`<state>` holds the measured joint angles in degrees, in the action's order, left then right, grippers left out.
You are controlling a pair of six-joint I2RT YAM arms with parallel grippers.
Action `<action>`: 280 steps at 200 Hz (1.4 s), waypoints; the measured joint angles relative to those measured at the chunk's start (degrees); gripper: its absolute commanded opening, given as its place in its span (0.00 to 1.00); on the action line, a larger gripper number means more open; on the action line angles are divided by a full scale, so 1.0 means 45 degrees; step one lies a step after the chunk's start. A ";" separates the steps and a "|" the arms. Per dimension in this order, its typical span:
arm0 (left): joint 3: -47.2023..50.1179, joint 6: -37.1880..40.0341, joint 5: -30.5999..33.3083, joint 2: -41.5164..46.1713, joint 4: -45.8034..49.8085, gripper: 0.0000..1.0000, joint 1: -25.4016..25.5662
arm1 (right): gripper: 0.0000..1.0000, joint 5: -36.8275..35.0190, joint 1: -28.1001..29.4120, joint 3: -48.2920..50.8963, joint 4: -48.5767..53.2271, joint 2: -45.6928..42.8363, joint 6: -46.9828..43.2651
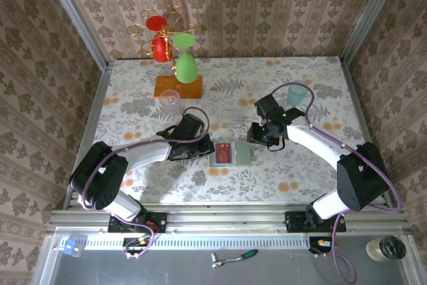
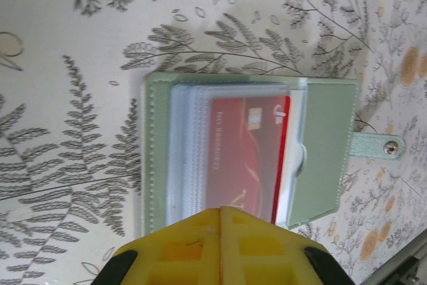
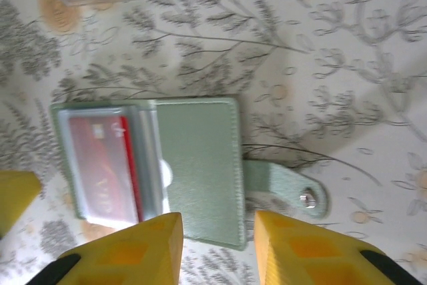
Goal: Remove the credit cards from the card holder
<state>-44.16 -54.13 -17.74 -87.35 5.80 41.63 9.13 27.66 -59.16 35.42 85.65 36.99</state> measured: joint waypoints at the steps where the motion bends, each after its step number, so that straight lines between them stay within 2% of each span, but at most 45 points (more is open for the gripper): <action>1: -0.0015 0.0000 0.0000 0.0000 0.0000 0.07 0.0005 | 0.31 0.0053 0.0010 0.0000 -0.0044 0.0010 0.0010; 33: -0.0369 0.0121 -0.0068 -0.0083 0.0000 0.04 0.0160 | 0.26 0.0923 0.0374 0.0005 -0.0933 0.0418 0.0364; 112: -0.0471 0.0287 -0.0495 -0.0923 -0.0194 0.02 0.0189 | 0.26 0.2710 0.0860 0.0845 -0.3502 0.1812 0.1341; 188: -0.0457 0.0287 -0.0622 -0.1248 -0.0316 0.00 0.0257 | 0.26 0.3492 0.1190 0.1001 -0.5217 0.2807 0.1724; 280: -0.0442 0.0301 -0.0476 -0.1472 -0.0121 0.00 0.0257 | 0.24 0.3701 0.1282 0.1005 -0.5576 0.3152 0.1841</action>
<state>-46.15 -52.77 -19.88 -93.97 5.26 42.78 25.78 33.43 -54.63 10.33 99.83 45.28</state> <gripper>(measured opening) 0.050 0.245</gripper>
